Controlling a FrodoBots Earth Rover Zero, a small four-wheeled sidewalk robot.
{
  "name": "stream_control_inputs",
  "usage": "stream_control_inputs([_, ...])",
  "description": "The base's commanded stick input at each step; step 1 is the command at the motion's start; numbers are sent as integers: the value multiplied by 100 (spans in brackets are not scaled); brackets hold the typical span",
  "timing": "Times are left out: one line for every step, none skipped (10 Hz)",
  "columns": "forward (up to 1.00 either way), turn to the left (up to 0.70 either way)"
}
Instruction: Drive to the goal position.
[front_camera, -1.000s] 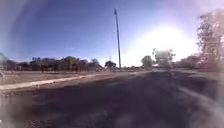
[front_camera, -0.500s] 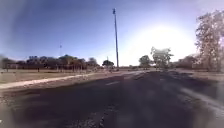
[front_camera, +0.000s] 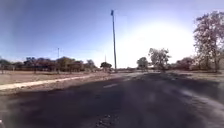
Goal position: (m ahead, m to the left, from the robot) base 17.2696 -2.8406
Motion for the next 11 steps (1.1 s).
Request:
stream_control_inputs([50, 0])
stream_control_inputs([50, 0])
stream_control_inputs([50, 0])
stream_control_inputs([50, 0])
stream_control_inputs([50, 0])
stream_control_inputs([50, 0])
stream_control_inputs([50, 0])
stream_control_inputs([50, 0])
stream_control_inputs([50, 0])
stream_control_inputs([50, 21])
stream_control_inputs([50, 26])
